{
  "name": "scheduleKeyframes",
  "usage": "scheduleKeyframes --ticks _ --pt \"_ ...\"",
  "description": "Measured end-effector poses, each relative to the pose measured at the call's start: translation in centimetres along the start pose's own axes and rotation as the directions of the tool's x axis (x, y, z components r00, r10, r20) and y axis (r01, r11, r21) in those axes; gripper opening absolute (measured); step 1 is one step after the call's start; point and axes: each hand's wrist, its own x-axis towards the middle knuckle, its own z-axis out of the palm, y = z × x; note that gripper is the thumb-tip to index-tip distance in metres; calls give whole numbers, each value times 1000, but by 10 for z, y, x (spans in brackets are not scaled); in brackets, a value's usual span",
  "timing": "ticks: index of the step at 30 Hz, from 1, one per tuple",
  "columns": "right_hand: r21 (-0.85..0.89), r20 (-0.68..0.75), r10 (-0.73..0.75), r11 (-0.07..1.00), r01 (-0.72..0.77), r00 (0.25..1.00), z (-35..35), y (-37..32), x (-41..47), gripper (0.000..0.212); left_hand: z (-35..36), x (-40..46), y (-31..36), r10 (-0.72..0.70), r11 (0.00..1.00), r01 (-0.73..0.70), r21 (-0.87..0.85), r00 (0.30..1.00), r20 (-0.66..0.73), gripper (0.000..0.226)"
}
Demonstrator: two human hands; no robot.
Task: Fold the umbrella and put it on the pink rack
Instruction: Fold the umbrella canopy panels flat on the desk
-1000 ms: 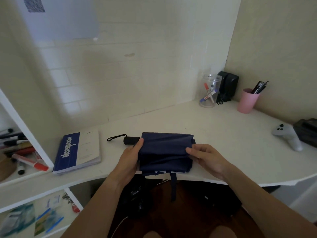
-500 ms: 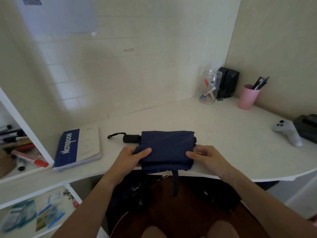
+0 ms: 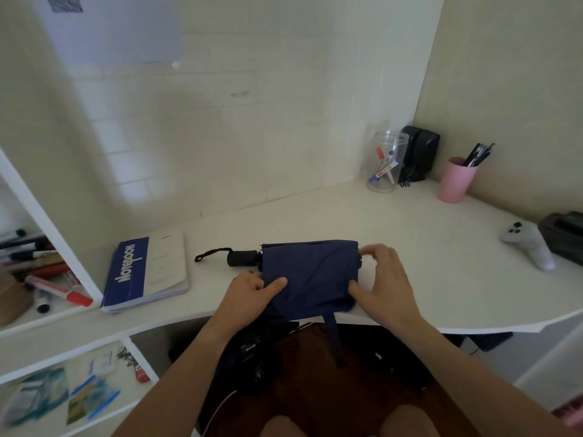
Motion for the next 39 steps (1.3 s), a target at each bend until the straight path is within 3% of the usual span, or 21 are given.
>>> scheduleKeyframes --ticks 2,5,9,12,16,19,21,22,24,26,30,33,35,37,39 --pt "-49 -150 -282 959 278 948 -1 -16 1 33 4 0 10 46 997 -43 59 997 -56 70" --pt "-161 -4 -486 863 479 874 9 -27 10 17 7 4 10 66 996 -60 68 994 -91 70" --pt "-231 225 -438 844 485 870 17 -5 12 18 7 6 10 43 997 -36 72 994 -101 69" --pt "-177 269 -409 869 463 872 13 10 2 12 5 8 7 53 995 -42 90 992 -118 73" --pt "-110 287 -359 909 403 888 12 20 -5 10 4 10 1 165 964 -131 231 978 -131 72" --pt "-86 277 -372 909 408 886 13 25 -7 11 6 5 -5 329 846 -201 493 925 -188 51" --pt "-101 248 -401 895 435 882 15 26 -6 11 9 -3 -3 485 733 -243 635 841 -238 30" --pt "-107 240 -415 887 448 878 15 25 -5 12 11 -6 1 579 663 -320 677 792 -192 24" --pt "-115 243 -427 879 463 871 16 25 -4 13 16 -8 15 724 449 -534 716 687 59 27" --pt "-115 267 -439 869 480 858 14 24 -2 14 20 -4 21 695 355 -654 668 662 279 36" --pt "-124 304 -437 863 490 847 6 14 8 16 18 0 1 477 381 -629 677 761 439 51" --pt "-197 219 -476 834 516 852 9 9 12 27 18 -5 -10 408 400 -626 669 775 482 55" --pt "-259 312 -430 819 512 847 12 6 10 32 19 -6 -8 395 408 -623 667 779 486 54" --pt "-262 353 -316 870 418 881 8 -4 21 33 21 -5 -4 396 410 -619 670 782 481 54" --pt "-164 188 -209 957 241 960 4 -13 51 32 20 -4 1 418 385 -627 677 773 477 54"
